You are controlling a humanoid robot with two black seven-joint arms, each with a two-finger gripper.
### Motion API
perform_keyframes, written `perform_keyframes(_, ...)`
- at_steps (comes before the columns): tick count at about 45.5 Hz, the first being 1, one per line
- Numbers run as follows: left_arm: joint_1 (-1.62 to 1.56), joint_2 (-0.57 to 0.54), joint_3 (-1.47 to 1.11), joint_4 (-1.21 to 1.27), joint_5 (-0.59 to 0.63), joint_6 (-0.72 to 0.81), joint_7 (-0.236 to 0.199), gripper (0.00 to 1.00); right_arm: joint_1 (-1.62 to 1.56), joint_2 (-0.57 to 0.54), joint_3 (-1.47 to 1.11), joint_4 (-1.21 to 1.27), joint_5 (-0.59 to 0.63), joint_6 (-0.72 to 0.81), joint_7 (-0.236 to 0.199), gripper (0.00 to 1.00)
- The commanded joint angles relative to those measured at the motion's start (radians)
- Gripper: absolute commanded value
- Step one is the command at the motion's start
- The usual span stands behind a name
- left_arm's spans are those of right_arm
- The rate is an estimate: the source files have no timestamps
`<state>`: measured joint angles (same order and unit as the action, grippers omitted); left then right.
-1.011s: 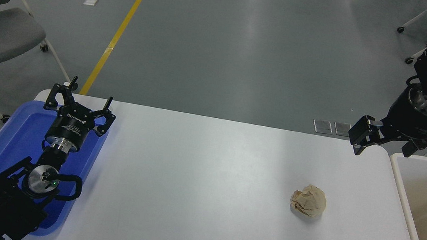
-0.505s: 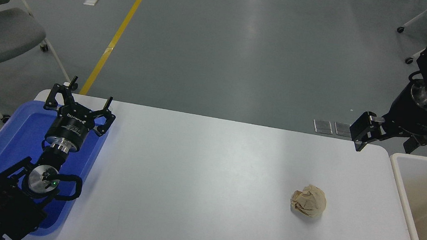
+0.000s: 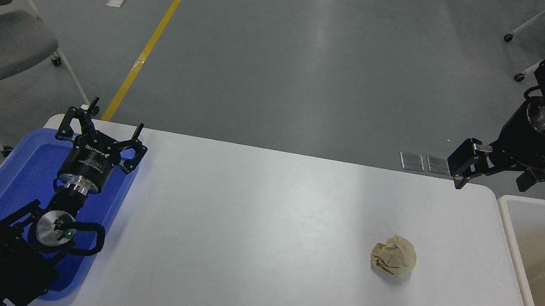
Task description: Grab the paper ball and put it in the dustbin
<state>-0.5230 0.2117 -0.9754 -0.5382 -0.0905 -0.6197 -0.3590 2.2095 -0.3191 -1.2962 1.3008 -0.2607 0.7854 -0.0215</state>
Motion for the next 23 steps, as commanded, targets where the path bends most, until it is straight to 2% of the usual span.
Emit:
perform_keyframes(1,0.0,0.0,0.0,0.0,0.0,0.0,0.0,1.0,0.007,0.0,0.008,0.0,0.032,0.0,0.0,1.0)
perform_keyframes(23,0.0,0.0,0.0,0.0,0.0,0.0,0.0,1.0,0.007,-0.009,0.011,0.002,0.07,0.0,0.002,0.99)
